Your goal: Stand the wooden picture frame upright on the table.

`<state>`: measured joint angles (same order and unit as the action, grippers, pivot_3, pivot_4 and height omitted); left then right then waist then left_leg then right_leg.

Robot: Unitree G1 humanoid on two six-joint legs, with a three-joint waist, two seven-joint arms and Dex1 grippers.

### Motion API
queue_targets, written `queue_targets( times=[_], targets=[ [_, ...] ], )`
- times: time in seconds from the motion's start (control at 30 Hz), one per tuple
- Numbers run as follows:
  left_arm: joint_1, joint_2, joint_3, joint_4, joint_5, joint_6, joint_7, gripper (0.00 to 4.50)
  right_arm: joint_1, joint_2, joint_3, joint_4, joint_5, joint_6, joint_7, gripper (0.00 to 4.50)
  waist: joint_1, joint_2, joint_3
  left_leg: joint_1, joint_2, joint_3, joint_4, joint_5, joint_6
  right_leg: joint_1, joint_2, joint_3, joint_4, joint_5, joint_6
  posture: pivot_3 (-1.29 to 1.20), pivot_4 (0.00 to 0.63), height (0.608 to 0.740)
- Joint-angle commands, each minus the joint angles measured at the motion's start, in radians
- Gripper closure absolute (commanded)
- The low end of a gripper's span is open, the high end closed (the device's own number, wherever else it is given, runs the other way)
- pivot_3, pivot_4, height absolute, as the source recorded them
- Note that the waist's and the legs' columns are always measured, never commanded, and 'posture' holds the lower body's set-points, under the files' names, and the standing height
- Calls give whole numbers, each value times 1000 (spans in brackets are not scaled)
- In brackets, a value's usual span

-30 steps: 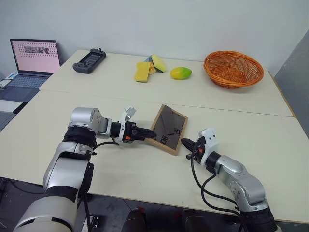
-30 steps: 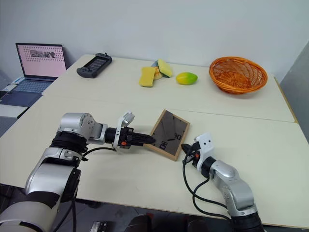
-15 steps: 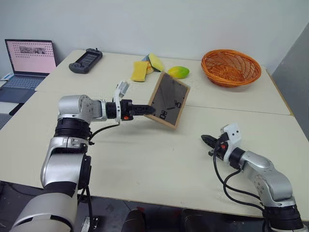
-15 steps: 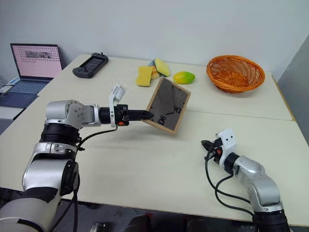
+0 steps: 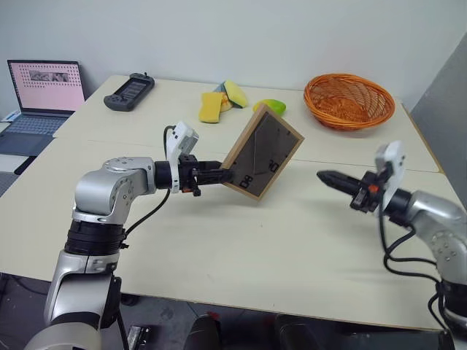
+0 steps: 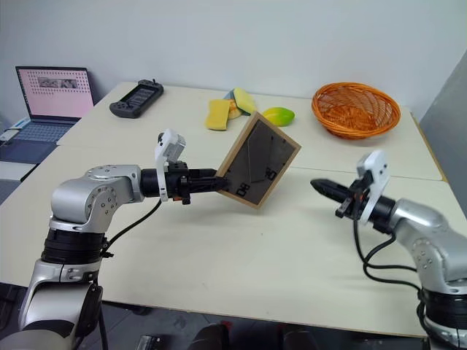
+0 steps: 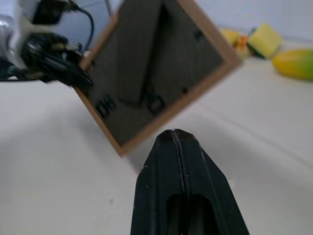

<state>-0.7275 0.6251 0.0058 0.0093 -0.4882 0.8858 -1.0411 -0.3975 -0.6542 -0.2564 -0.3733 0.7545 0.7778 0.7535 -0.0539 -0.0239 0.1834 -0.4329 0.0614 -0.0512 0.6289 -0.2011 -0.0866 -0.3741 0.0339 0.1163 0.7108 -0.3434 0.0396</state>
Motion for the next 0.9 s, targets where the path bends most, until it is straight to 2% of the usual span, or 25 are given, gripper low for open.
queue_targets(
  times=[0.03,0.13,0.33,0.9],
  targets=[
    [10,-2,33,-98,-29,-39,23,3183,-129,57,-15,-5,75,46,-112,4500,-3,0,0,0,0,0,0,0,0,0,0,0,0,0,0,0,150,740],
    [1,-11,37,-112,-45,-19,39,3183,-177,117,46,20,34,30,-160,4046,-2,0,0,0,0,0,0,0,0,-1,0,0,1,0,0,0,150,740],
    [-12,-5,31,-108,-56,-20,39,3183,-227,174,153,78,-41,-26,-154,2648,-2,1,0,0,0,0,0,0,0,-1,0,0,0,0,0,0,150,740],
    [11,-6,40,-129,-71,-33,60,3183,-279,195,221,176,-120,-99,-80,2648,-2,1,1,0,0,0,0,0,0,-1,0,-1,1,0,0,0,150,740]
  ],
)
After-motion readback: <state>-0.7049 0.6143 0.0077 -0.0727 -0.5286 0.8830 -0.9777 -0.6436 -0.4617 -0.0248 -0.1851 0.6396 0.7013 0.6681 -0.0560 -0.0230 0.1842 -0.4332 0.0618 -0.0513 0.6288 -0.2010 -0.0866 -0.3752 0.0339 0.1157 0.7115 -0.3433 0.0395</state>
